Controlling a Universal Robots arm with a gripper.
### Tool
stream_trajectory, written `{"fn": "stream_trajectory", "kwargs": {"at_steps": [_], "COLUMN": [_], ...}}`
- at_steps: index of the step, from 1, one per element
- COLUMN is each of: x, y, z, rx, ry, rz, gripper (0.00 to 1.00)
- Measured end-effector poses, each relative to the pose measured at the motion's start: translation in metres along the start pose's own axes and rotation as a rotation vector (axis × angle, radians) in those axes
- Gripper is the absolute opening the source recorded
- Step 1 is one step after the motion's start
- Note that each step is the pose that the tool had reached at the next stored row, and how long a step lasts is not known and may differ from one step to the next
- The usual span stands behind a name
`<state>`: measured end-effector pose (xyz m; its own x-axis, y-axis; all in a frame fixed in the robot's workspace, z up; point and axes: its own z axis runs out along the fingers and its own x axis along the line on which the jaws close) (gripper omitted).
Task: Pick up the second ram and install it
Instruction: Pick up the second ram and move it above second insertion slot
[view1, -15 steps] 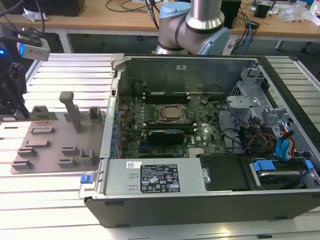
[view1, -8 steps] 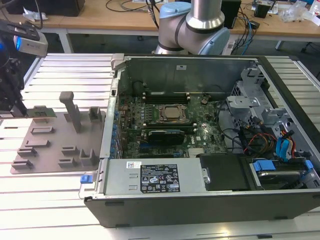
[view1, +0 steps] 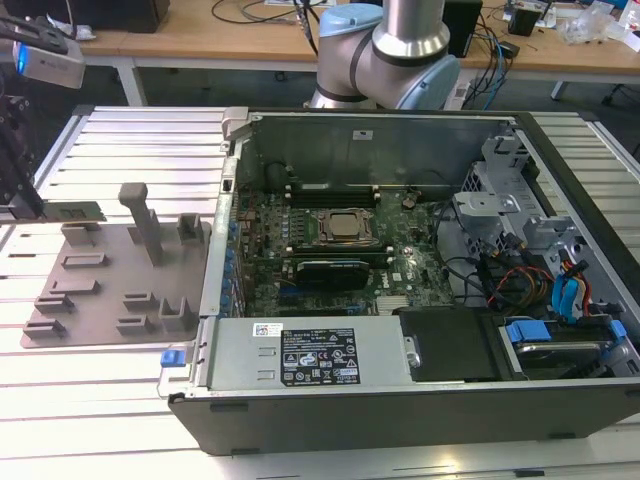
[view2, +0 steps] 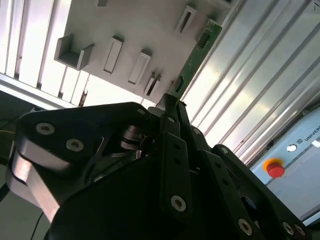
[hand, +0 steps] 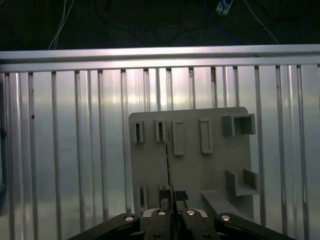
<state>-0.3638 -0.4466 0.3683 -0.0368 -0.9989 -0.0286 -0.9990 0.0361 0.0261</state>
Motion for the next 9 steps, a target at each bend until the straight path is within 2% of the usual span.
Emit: {"fn": "stream_trajectory", "kwargs": {"at_steps": [1, 2, 4, 7, 9], "x": [-0.0003, -0.0006, -0.0008, -0.0016, -0.002], "y": [0.0001, 0.0004, 0.0005, 0.0011, 0.0014], "z": [-0.0054, -0.0148, -0.0212, -0.0415, -0.052], "rx": [0.0, 0.0, 0.0, 0.0, 0.0], "ry": [0.0001, 0.0001, 0.0, 0.0, 0.0], "rz": [0.0, 0.0, 0.0, 0.0, 0.0], "gripper": [0.13, 0.13, 0.13, 0.13, 0.13]}}
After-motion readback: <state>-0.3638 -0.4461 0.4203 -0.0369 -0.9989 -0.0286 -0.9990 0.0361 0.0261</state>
